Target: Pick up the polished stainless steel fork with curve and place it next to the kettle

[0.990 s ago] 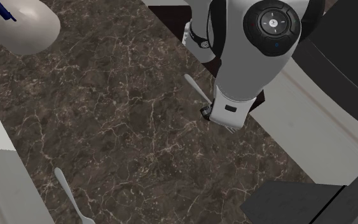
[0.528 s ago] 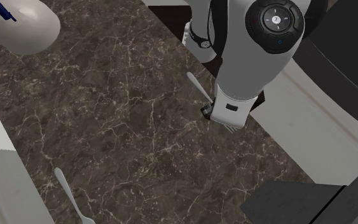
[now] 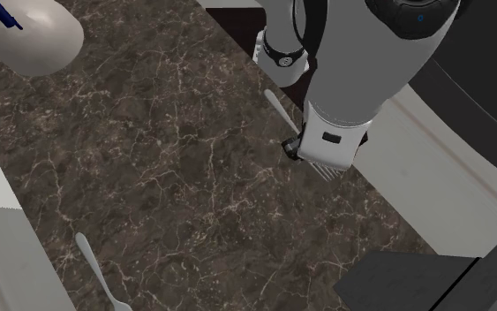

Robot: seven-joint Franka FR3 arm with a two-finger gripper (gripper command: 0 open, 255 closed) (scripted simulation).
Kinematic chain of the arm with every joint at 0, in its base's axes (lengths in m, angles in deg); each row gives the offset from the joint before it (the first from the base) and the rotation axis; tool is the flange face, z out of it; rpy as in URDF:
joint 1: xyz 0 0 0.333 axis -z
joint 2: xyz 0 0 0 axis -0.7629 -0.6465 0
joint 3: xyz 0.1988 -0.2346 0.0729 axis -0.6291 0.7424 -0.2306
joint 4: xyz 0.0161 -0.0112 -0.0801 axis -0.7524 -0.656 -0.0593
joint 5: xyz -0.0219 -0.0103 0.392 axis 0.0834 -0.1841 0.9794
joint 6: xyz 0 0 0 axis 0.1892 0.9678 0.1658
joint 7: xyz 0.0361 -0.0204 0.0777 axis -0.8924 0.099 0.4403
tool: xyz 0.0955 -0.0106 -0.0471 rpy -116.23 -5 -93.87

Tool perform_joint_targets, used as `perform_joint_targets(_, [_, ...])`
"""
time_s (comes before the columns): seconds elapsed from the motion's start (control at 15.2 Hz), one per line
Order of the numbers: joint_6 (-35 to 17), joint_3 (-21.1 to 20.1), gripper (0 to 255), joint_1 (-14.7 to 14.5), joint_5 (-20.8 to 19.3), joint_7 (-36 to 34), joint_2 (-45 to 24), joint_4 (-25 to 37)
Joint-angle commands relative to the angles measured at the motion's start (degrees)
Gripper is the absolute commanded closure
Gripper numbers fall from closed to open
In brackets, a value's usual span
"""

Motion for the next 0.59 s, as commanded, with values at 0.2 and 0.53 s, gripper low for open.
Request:
perform_joint_targets(0.2, [5.0, -0.3, 255, 0.0, 0.1, -0.1, 2.3, 2.7])
perform_joint_targets(0.53, [9.6, -0.6, 255, 0.0, 0.2, -0.3, 4.0, 5.6])
